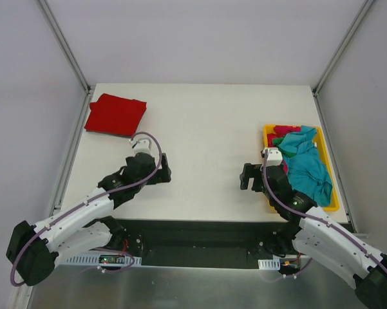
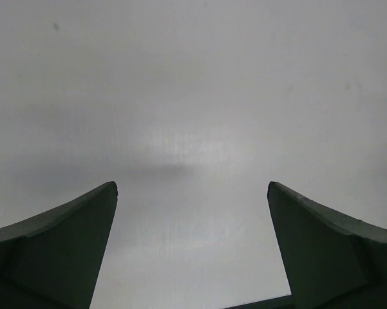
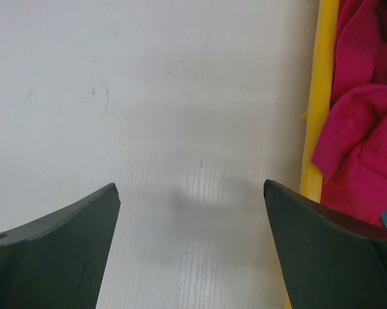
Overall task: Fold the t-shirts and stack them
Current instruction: Put the neatly folded tshirt into the corner of the board with the left arm
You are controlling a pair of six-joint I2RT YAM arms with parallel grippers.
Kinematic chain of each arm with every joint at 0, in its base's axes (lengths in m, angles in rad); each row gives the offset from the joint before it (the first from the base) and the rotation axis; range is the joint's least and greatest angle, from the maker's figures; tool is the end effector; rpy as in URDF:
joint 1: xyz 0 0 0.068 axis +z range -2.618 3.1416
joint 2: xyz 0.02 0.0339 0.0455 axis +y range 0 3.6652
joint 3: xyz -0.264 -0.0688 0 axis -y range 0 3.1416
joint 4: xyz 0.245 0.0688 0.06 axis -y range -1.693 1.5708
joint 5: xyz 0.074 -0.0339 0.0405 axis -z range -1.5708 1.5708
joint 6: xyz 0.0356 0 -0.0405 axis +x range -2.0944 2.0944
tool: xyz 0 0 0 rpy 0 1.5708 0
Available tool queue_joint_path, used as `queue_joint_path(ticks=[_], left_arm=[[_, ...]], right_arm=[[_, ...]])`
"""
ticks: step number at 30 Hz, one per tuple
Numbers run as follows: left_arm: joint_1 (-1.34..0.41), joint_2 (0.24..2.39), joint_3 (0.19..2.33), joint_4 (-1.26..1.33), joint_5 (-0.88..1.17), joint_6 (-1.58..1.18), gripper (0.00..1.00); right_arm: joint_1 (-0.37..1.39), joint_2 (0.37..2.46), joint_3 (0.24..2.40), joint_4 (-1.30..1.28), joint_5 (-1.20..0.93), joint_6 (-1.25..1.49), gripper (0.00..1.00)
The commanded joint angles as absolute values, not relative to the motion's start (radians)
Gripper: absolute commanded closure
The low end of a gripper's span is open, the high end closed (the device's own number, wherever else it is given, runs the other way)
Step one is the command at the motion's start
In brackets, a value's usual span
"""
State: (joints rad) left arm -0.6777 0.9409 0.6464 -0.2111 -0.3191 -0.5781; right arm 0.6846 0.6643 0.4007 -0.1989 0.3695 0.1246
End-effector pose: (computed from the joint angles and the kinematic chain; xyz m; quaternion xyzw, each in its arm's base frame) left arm 0.1711 -0.1234 0.2609 -0.0382 0.8535 -0.1837 0.4861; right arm 0.1323 0.0914 0.2225 -0.1381 0.8300 0.0600 0.5370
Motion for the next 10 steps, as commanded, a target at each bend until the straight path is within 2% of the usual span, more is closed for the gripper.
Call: queue_joint_path(ticks=[1, 6, 10], left_arm=[[-0.696, 0.786, 0.482, -0.239, -0.416, -0.683, 0.01], [-0.696, 0.643, 0.425, -0.265, -0.443, -0.643, 0.01], [-0.696, 0.585, 0.425, -0.284, -0.472, -0.626, 0.01]], right_arm=[[0.683, 0.716, 0.4, -0.114, 0.394, 0.129, 0.04], [0.683, 0.791, 0.394, -0.101, 0.486, 0.137, 0.04], [0.683, 0.811, 0.405, -0.081, 0.456, 0.133, 0.04]])
